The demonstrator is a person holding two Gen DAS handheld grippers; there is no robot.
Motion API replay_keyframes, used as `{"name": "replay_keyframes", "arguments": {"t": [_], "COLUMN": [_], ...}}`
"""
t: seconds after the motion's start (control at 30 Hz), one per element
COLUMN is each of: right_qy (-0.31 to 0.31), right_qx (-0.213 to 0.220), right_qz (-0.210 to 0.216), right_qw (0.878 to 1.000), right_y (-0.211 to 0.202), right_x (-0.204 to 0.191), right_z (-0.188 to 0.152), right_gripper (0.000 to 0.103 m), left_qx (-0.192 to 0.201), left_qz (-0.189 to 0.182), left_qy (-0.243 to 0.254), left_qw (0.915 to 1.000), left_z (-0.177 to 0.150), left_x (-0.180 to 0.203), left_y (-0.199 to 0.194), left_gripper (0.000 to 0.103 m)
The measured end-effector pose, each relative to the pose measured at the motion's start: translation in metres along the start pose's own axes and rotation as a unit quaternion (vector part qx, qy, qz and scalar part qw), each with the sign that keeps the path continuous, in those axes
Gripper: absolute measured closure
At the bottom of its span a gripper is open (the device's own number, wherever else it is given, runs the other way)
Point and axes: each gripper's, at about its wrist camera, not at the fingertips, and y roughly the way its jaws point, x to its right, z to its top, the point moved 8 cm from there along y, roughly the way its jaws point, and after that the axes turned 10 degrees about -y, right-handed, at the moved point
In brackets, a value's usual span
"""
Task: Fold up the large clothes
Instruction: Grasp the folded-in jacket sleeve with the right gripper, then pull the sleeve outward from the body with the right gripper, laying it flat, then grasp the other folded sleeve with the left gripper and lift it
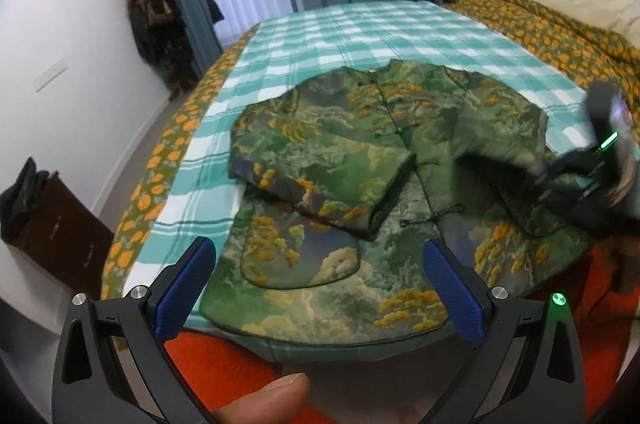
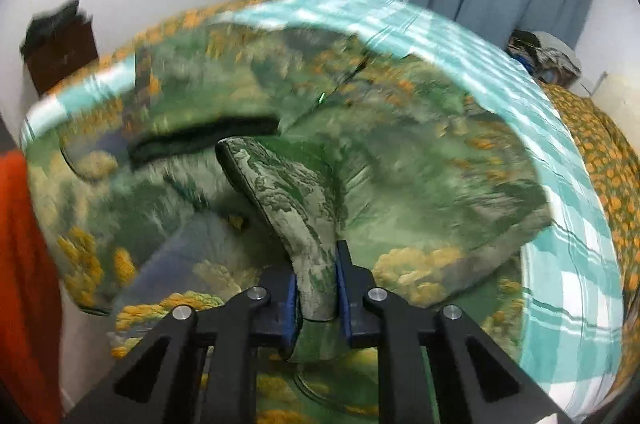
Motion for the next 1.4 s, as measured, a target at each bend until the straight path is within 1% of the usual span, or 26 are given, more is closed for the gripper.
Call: {"name": "replay_keyframes", "arguments": {"t": [0.1, 0.17, 0.23, 0.3, 0.37, 0.43, 0.47, 0.53, 0.57, 0.6, 0.63, 0.67, 0.7, 0.73, 0.8, 0.83, 0.87, 0.93, 1.0, 1.1, 1.17, 1.2, 1.27, 1.3, 1.37, 1.4], "right_qy": [0.048, 0.075, 0.091, 0.104, 0.122, 0.149, 0.156, 0.173, 0.182, 0.194, 0.212, 0.233, 0.246, 0.25, 0.248, 0.244, 0.235, 0.221, 0.207, 0.191, 0.177, 0.164, 0.133, 0.106, 0.082, 0.078], "right_qx": [0.036, 0.056, 0.07, 0.07, 0.057, 0.04, 0.023, -0.01, -0.027, -0.046, -0.057, -0.053, -0.042, -0.034, -0.012, -0.003, 0.009, 0.022, 0.036, 0.052, 0.058, 0.055, 0.054, 0.056, 0.055, 0.052], "right_qz": [-0.019, -0.051, -0.101, -0.166, -0.205, -0.248, -0.275, -0.308, -0.323, -0.341, -0.357, -0.362, -0.354, -0.341, -0.294, -0.28, -0.252, -0.204, -0.154, -0.104, -0.082, -0.073, -0.061, -0.062, -0.073, -0.073], "right_qw": [0.998, 0.994, 0.988, 0.978, 0.969, 0.956, 0.949, 0.935, 0.928, 0.919, 0.908, 0.901, 0.901, 0.905, 0.923, 0.929, 0.939, 0.954, 0.966, 0.975, 0.979, 0.982, 0.988, 0.991, 0.992, 0.993], "right_y": [-0.042, -0.072, -0.1, -0.124, -0.136, -0.142, -0.141, -0.138, -0.139, -0.137, -0.14, -0.143, -0.146, -0.146, -0.137, -0.135, -0.129, -0.114, -0.099, -0.08, -0.074, -0.071, -0.068, -0.068, -0.07, -0.068], "right_x": [0.042, 0.08, 0.125, 0.174, 0.21, 0.253, 0.276, 0.307, 0.318, 0.327, 0.333, 0.332, 0.324, 0.318, 0.283, 0.271, 0.245, 0.205, 0.157, 0.096, 0.07, 0.058, 0.044, 0.035, 0.023, 0.02], "right_z": [0.008, 0.008, 0.004, -0.007, -0.022, -0.039, -0.051, -0.074, -0.086, -0.098, -0.109, -0.116, -0.121, -0.121, -0.113, -0.109, -0.101, -0.089, -0.077, -0.065, -0.062, -0.061, -0.061, -0.06, -0.061, -0.062], "right_gripper": [0.088, 0.088, 0.088, 0.088, 0.088, 0.088, 0.088, 0.088, 0.086, 0.078, 0.074, 0.07, 0.07, 0.068, 0.048, 0.048, 0.048, 0.048, 0.048, 0.048, 0.048, 0.048, 0.048, 0.048, 0.048, 0.048], "left_qx": [-0.016, -0.013, -0.009, -0.011, -0.012, -0.01, -0.008, -0.01, -0.015, -0.02, -0.027, -0.035, -0.041, -0.05, -0.061, -0.065, -0.071, -0.071, -0.074, -0.1, -0.108, -0.111, -0.122, -0.129, -0.133, -0.134], "left_qz": [-0.015, -0.011, -0.006, -0.007, -0.009, -0.022, -0.03, -0.047, -0.05, -0.053, -0.058, -0.065, -0.069, -0.072, -0.067, -0.065, -0.064, -0.056, -0.042, -0.038, -0.046, -0.056, -0.085, -0.101, -0.119, -0.125], "left_qy": [-0.003, -0.006, -0.009, -0.006, -0.004, 0.009, 0.022, 0.062, 0.079, 0.094, 0.108, 0.122, 0.133, 0.141, 0.149, 0.152, 0.16, 0.179, 0.195, 0.199, 0.2, 0.199, 0.189, 0.182, 0.167, 0.158], "left_qw": [0.9998, 0.9998, 0.9999, 0.9999, 0.9999, 0.9997, 0.9993, 0.9969, 0.9955, 0.994, 0.9921, 0.9898, 0.9879, 0.9862, 0.9848, 0.9841, 0.9824, 0.9798, 0.9772, 0.9742, 0.9726, 0.9722, 0.9706, 0.9697, 0.9697, 0.9702], "left_z": [0.006, 0.013, 0.02, 0.028, 0.035, 0.041, 0.043, 0.043, 0.041, 0.039, 0.037, 0.034, 0.031, 0.028, 0.029, 0.029, 0.029, 0.031, 0.03, 0.023, 0.02, 0.019, 0.017, 0.016, 0.017, 0.019], "left_x": [-0.003, -0.009, -0.017, -0.023, -0.028, -0.027, -0.024, -0.013, -0.009, -0.004, 0.002, 0.007, 0.013, 0.019, 0.027, 0.03, 0.036, 0.045, 0.052, 0.055, 0.055, 0.054, 0.054, 0.053, 0.051, 0.052], "left_y": [0.011, 0.016, 0.024, 0.035, 0.042, 0.049, 0.053, 0.063, 0.067, 0.072, 0.076, 0.081, 0.087, 0.094, 0.109, 0.116, 0.126, 0.14, 0.159, 0.179, 0.183, 0.183, 0.179, 0.176, 0.17, 0.17], "left_gripper": [0.0, 0.0, 0.0, 0.0, 0.0, 0.0, 0.0, 0.0, 0.0, 0.0, 0.0, 0.0, 0.0, 0.0, 0.0, 0.0, 0.0, 0.0, 0.0, 0.0, 0.002, 0.006, 0.031, 0.039, 0.077, 0.084]}}
